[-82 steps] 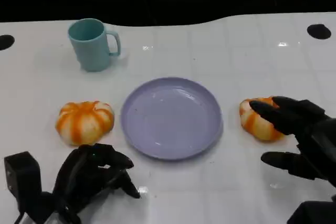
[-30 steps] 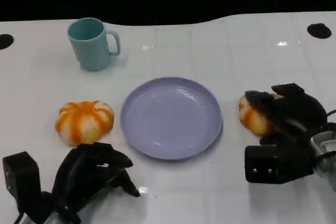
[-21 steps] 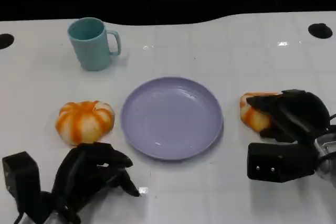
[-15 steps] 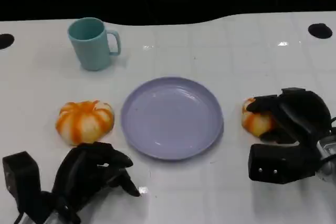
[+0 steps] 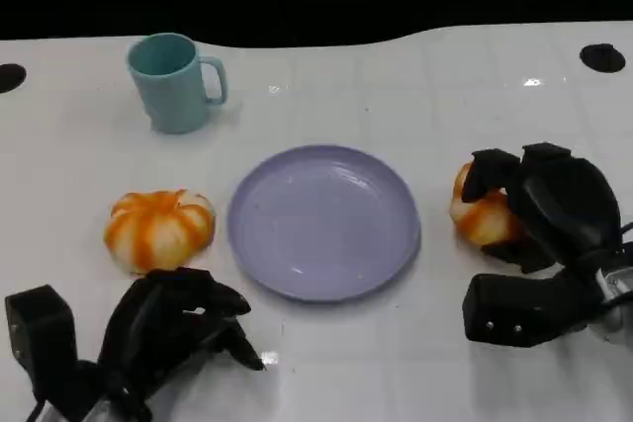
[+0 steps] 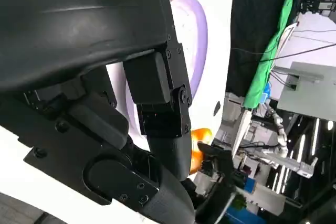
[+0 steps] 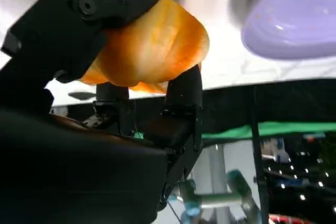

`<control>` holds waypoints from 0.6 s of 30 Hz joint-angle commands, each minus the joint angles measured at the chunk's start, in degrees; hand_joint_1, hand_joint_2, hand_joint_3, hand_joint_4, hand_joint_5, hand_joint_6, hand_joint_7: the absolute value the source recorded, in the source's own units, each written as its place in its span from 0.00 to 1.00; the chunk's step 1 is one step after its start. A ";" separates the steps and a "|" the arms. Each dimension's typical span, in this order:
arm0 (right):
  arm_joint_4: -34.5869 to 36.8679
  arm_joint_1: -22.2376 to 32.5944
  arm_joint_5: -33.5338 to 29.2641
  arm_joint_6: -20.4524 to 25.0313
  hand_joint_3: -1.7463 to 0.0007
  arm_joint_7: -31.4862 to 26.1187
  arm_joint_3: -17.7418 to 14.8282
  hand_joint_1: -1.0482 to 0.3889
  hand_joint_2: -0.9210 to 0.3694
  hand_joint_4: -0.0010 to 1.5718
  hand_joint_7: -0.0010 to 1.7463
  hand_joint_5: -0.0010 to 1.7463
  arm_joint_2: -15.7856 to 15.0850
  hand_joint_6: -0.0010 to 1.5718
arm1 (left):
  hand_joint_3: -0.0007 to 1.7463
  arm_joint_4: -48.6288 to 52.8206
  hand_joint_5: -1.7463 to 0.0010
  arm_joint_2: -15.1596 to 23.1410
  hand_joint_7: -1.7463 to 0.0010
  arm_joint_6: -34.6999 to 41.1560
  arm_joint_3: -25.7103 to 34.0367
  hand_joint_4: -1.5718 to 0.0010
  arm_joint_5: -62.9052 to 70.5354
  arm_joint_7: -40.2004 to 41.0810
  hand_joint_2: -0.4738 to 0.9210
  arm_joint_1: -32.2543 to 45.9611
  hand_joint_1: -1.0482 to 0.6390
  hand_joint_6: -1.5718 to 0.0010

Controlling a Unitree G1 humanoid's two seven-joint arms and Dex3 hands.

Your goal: Grasp the bread from the table and place it into the plate.

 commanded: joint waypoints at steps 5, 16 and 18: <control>-6.52 -0.51 4.00 -4.06 0.26 0.87 -2.56 0.68 0.46 0.64 0.91 1.00 -0.16 0.53 | 0.00 -1.71 0.66 0.51 0.88 1.02 0.07 0.00 -0.11 0.31 0.84 1.40 0.00 0.00; -15.52 0.59 7.93 -9.89 0.18 8.75 -3.91 0.67 0.51 0.65 0.92 1.00 2.72 0.53 | 0.00 -2.43 0.66 0.54 0.88 0.53 -0.48 0.00 0.40 0.35 0.85 2.22 0.00 0.00; -15.65 0.26 7.23 -10.18 0.17 8.77 -3.42 0.67 0.52 0.65 0.91 1.00 3.70 0.53 | 0.00 -2.61 0.66 0.59 0.87 0.63 -0.55 0.00 0.42 0.47 0.85 2.36 0.00 0.00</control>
